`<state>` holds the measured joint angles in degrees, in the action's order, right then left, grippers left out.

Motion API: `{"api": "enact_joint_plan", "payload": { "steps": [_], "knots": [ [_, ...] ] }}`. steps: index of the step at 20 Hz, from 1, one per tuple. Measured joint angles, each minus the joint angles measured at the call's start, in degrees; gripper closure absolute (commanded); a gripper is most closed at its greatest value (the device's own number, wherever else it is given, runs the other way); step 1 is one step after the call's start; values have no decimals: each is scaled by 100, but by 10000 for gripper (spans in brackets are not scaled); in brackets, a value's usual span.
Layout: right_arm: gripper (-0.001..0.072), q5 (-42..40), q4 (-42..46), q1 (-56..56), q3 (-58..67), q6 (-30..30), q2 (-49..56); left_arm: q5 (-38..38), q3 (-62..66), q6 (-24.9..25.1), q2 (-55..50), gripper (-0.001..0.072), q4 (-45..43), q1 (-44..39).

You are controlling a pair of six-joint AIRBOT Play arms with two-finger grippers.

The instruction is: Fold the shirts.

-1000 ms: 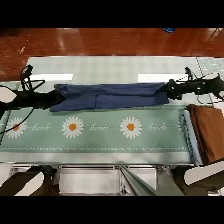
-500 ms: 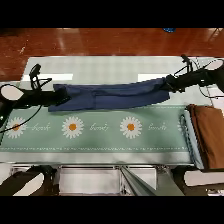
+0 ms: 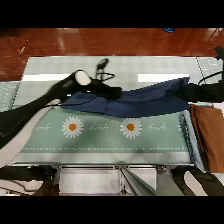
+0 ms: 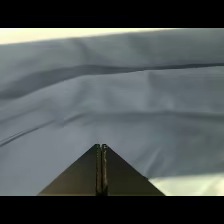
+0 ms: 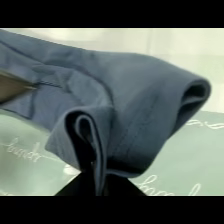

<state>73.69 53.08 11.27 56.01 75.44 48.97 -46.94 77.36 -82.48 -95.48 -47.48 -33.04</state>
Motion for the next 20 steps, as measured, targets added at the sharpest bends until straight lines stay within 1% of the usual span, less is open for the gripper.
{"api": "enact_joint_plan", "payload": {
  "steps": [3,5,7,9,11,13,15,18,20],
  "knots": [
    [694,168,-210,0,-98,118,-542,-393,1163,-249,-1054,694,4,-741],
    [694,238,-304,0,-129,157,-739,-621,1751,-398,-1554,693,15,-1147],
    [694,273,-369,0,-144,179,-846,-870,2138,-468,-1836,693,37,-1394],
    [694,284,-404,0,-149,201,-896,-1058,2352,-505,-1947,693,-9,-1394],
    [694,278,-439,0,-155,216,-920,-1379,2463,-520,-1934,694,-46,-1172],
    [694,221,-481,-63,-155,223,-909,-1759,2524,-525,-1775,693,-181,-734],
    [694,114,-603,-358,-155,221,-793,-2232,2549,-501,-1482,693,-337,-254],
    [694,-400,-710,-1147,-155,262,-374,-2848,2529,-452,-669,693,-890,533],
    [694,-960,-848,-1755,-96,293,133,-3156,2363,-435,109,693,-1419,997]
  ]
}}
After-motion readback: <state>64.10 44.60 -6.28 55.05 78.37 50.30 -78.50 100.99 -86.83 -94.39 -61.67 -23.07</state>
